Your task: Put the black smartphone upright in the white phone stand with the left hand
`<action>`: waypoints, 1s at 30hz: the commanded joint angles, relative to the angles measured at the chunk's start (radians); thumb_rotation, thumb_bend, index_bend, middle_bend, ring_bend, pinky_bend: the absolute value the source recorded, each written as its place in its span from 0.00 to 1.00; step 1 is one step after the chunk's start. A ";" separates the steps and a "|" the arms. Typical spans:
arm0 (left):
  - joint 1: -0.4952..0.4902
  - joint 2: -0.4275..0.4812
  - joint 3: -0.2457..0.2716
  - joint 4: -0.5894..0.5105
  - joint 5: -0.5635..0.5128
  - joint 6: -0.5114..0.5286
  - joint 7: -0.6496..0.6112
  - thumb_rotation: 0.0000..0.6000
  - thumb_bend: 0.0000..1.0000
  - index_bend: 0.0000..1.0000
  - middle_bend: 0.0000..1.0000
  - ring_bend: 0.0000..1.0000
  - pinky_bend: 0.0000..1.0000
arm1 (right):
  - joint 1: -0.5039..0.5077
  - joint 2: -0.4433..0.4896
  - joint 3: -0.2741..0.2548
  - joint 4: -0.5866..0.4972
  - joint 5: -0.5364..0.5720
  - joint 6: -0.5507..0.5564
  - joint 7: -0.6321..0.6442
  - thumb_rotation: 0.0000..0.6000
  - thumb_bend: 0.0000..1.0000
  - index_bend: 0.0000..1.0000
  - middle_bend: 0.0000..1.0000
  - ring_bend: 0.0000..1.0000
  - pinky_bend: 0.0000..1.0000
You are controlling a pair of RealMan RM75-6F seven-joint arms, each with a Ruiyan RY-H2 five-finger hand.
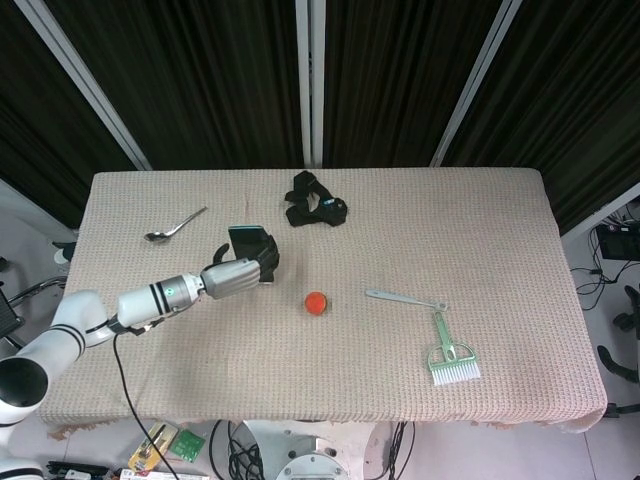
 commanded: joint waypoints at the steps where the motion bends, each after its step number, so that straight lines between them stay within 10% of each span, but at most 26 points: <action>1: -0.003 0.005 -0.001 -0.013 -0.008 -0.019 0.003 1.00 0.45 0.09 0.16 0.19 0.29 | 0.002 0.006 -0.003 -0.007 0.006 -0.011 -0.007 1.00 0.18 0.00 0.00 0.00 0.00; 15: 0.061 0.064 -0.017 -0.107 -0.075 -0.008 0.024 1.00 0.42 0.06 0.11 0.17 0.28 | 0.006 0.010 0.000 -0.017 0.009 -0.014 -0.009 1.00 0.18 0.00 0.00 0.00 0.00; 23: 0.351 0.175 -0.200 -0.518 -0.442 0.236 -0.089 1.00 0.26 0.05 0.11 0.17 0.28 | 0.017 0.005 0.005 -0.007 0.001 -0.019 -0.001 1.00 0.18 0.00 0.00 0.00 0.00; 30: 0.592 0.315 -0.168 -0.816 -0.634 0.315 -0.411 0.96 0.18 0.05 0.09 0.11 0.27 | 0.036 -0.009 -0.013 0.018 -0.092 0.005 0.005 1.00 0.17 0.00 0.00 0.00 0.00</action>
